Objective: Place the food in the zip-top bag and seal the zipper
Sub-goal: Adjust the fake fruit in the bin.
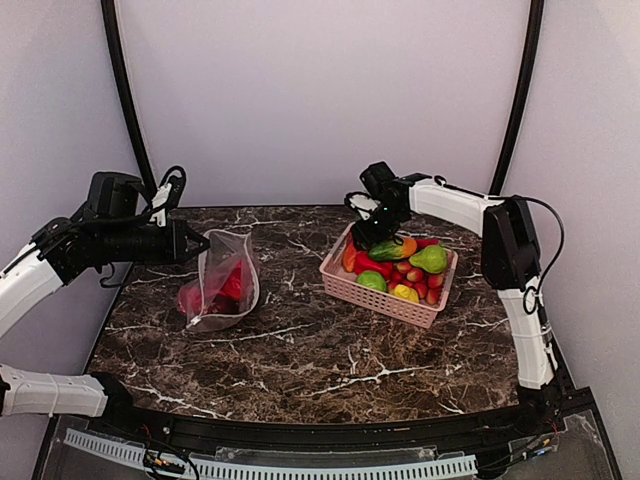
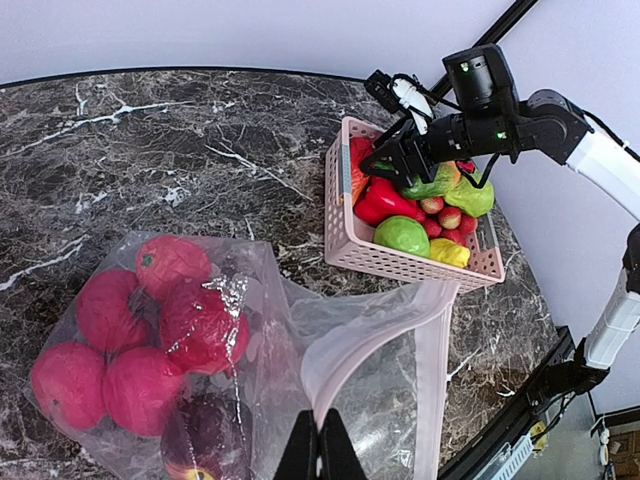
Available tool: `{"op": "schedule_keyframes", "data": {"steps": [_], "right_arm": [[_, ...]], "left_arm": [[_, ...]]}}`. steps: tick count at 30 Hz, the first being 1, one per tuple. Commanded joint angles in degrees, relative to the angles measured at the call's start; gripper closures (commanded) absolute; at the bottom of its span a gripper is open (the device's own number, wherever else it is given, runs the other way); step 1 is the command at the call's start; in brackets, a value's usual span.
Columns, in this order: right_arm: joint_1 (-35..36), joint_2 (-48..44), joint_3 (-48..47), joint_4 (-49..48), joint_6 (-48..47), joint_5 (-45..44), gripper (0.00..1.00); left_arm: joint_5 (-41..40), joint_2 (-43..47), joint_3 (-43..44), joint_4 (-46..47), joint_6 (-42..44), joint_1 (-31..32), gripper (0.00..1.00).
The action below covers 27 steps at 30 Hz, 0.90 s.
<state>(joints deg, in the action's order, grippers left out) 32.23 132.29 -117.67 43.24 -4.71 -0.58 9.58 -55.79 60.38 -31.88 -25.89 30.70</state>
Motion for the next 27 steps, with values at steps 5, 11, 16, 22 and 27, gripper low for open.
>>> {"op": "schedule_keyframes", "data": {"steps": [5, 11, 16, 22, 27], "right_arm": [[-0.86, 6.05, -5.45, 3.37, -2.39, 5.77, 0.39], [-0.56, 4.18, -1.53, 1.18, -5.2, 17.82, 0.43], [1.01, 0.34, 4.28, -0.49, -7.12, 21.89, 0.44], [3.16, -4.74, 10.76, -2.54, -6.57, 17.44, 0.43], [3.98, -4.58, 9.34, -0.87, 2.71, 9.42, 0.36]], "left_arm": [[-0.76, 1.25, -0.83, -1.02, -0.63, -0.2, 0.99], [-1.22, 1.55, -1.02, -1.37, -0.72, -0.2, 0.99], [-1.03, 1.37, -1.48, -0.99, -0.98, -0.2, 0.99], [-1.04, 1.49, -1.87, -0.99, -1.03, -0.22, 0.99], [-0.94, 1.46, -2.57, -0.6, -1.45, -0.21, 0.99]]}}
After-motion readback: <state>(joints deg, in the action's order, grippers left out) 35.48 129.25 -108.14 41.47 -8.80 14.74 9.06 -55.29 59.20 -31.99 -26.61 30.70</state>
